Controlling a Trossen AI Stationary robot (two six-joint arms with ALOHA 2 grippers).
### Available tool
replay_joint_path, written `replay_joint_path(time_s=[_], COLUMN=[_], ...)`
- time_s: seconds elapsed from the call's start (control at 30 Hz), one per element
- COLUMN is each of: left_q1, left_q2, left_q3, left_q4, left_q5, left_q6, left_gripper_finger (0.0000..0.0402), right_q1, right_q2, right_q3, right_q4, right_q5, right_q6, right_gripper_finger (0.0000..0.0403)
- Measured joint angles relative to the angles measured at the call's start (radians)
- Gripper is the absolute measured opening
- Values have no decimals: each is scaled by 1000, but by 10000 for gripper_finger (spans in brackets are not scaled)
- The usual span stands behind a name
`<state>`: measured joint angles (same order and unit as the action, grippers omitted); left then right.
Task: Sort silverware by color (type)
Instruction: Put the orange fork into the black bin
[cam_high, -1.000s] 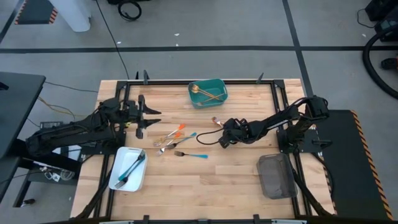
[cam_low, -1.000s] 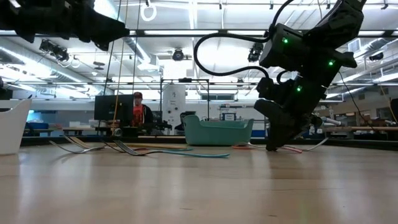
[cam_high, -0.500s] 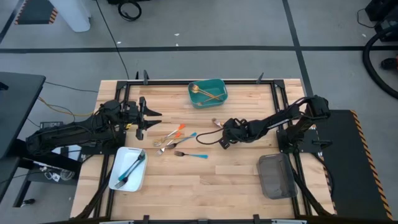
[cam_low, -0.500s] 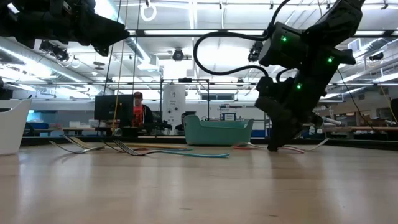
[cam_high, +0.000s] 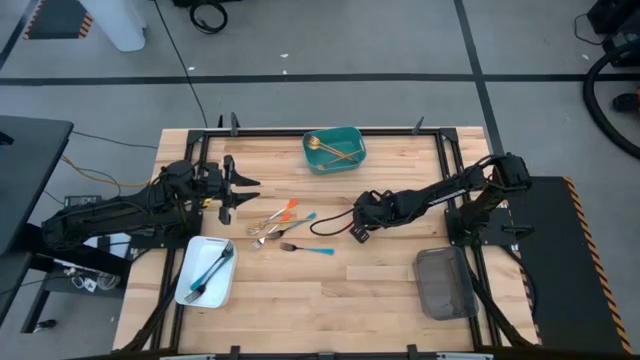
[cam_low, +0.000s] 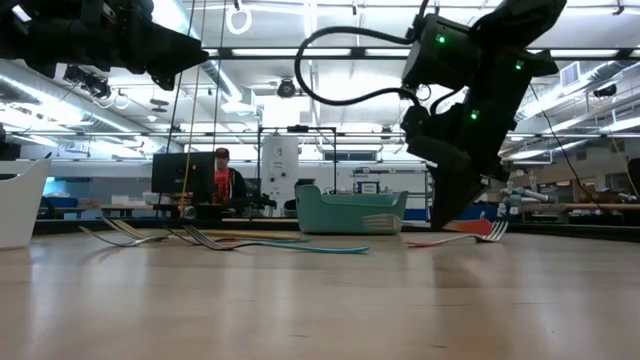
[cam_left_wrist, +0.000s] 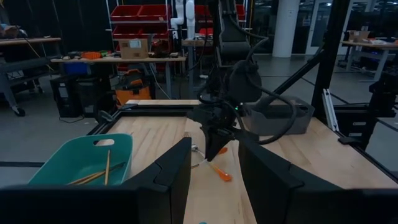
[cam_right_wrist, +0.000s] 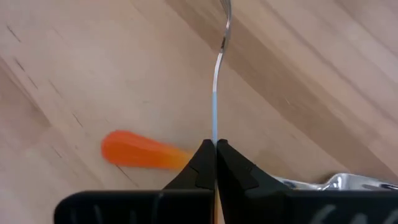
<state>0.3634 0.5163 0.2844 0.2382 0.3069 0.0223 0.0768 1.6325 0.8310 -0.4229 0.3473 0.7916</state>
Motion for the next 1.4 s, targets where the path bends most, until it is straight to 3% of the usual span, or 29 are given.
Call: replay_joint_path(time_s=[0.23,0.5,0.8,0.97,1.2,1.4], left_q1=[0,0,0,0,0,0], left_q2=[0,0,0,0,0,0], left_q3=[0,0,0,0,1,1], left_q4=[-1,0,-1,-1,3,3], left_q5=[0,0,0,0,0,0], left_q6=[0,0,0,-1,-1,-3], left_gripper_finger=[142,142,142,142,142,142], right_q1=[0,0,-1,-7,-8,-19], right_q2=[0,-2,-2,3,27,107], right_q3=[3,3,4,-19,-24,-20], right_q4=[1,2,22,134,139,175], right_q5=[10,25,35,29,25,21], right_q6=[-10,-43,-61,-64,-1,0], right_gripper_finger=[9,42,12,64,147,160])
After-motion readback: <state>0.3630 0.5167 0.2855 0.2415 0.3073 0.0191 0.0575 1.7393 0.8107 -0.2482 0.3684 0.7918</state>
